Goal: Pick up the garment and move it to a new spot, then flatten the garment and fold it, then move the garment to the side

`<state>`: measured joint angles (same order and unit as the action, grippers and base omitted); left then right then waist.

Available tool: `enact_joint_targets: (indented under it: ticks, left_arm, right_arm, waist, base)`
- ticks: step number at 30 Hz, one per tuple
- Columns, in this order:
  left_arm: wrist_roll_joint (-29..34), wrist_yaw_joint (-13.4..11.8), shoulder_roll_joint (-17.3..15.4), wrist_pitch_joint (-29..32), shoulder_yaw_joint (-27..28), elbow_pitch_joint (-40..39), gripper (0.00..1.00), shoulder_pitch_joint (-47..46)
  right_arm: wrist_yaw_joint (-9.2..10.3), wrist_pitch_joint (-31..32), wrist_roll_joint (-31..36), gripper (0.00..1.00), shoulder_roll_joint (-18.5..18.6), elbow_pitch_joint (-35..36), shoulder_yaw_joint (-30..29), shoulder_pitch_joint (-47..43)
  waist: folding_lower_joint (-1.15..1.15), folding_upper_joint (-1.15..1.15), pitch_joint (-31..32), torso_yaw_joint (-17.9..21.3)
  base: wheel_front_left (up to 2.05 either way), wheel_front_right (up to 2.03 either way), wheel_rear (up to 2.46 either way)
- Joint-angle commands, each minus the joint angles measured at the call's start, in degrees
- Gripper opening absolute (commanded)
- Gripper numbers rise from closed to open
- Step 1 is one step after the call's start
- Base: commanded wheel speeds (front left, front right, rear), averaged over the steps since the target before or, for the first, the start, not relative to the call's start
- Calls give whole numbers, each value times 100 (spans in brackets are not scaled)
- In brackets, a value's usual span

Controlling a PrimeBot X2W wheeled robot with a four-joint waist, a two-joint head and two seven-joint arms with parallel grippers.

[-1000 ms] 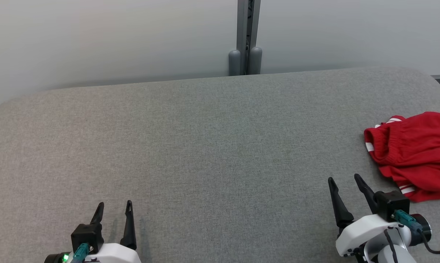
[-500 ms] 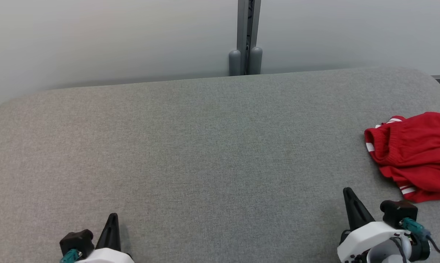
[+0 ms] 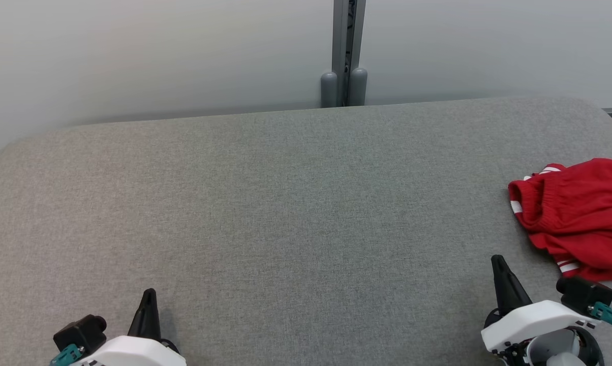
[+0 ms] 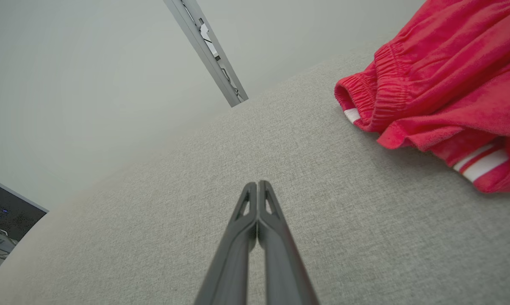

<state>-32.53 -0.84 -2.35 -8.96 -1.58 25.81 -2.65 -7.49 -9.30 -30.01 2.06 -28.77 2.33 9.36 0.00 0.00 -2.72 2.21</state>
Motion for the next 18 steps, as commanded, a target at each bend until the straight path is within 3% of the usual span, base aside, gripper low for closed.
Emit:
enact_joint_targets:
  ticks: [1,18]
  left_arm:
    - [-206,52,-30,37,57,-130,0,-158]
    - [-1599,249,-40,400,242,-392,0,-225]
  right_arm:
    - [-1,56,-225,0,44,136,-46,52]
    - [-1,422,-1672,0,59,468,-251,-40]
  waist:
    - [0,0,3,-3]
    - [0,0,45,-39]
  base:
    - [0,0,0]
    - [0,0,0]
